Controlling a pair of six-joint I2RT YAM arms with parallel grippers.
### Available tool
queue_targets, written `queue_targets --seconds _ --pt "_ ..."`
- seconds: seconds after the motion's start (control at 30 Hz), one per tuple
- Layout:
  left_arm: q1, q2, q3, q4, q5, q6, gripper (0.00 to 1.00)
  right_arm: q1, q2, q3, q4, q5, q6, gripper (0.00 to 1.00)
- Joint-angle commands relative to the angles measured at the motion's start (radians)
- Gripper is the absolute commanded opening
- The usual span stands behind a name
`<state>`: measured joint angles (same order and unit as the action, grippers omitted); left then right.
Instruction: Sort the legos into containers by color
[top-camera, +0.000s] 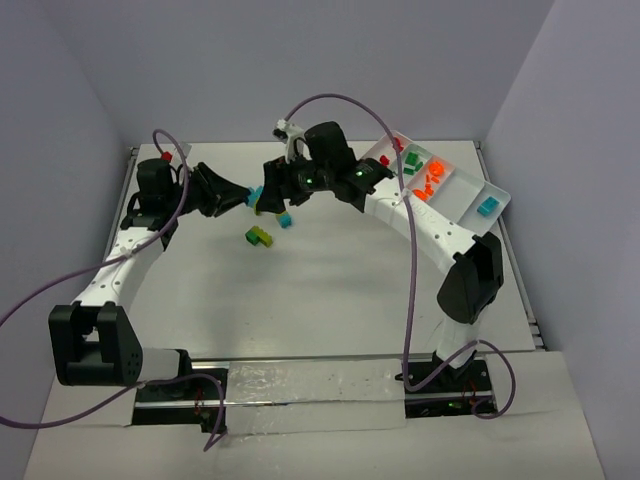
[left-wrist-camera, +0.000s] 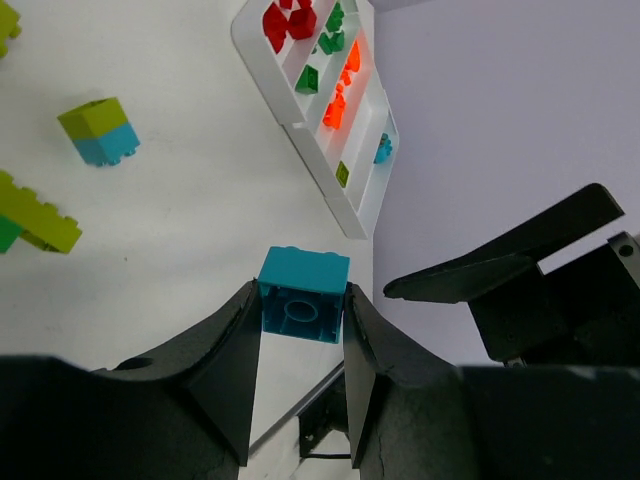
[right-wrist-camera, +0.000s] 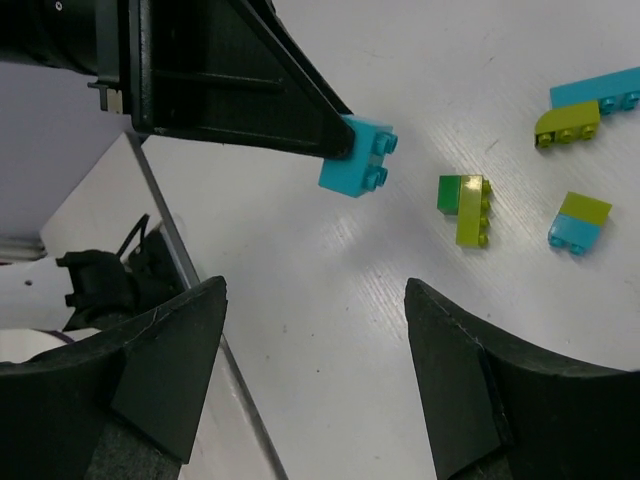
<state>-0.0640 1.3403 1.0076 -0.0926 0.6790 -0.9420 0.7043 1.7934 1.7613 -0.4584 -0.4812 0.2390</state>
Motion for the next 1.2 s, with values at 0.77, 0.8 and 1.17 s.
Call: queue_targets --seconds 0.77,0.8,1.17 --pt "-0.023 -0.06 -0.117 0.195 0.095 -0.286 0.05 0.07 0.205 0.228 -0.071 0.261 -0.114 0.2" --pt "-0.023 -0.064 -0.118 0.2 0.097 -0.283 0.07 0.07 0.205 0.226 -0.074 0.257 -0.116 0.13" --pt "0.006 -0.07 0.055 -0.046 -0.019 0.161 0.99 -0.009 0.014 0.034 -0.076 0.18 -0.173 0.0"
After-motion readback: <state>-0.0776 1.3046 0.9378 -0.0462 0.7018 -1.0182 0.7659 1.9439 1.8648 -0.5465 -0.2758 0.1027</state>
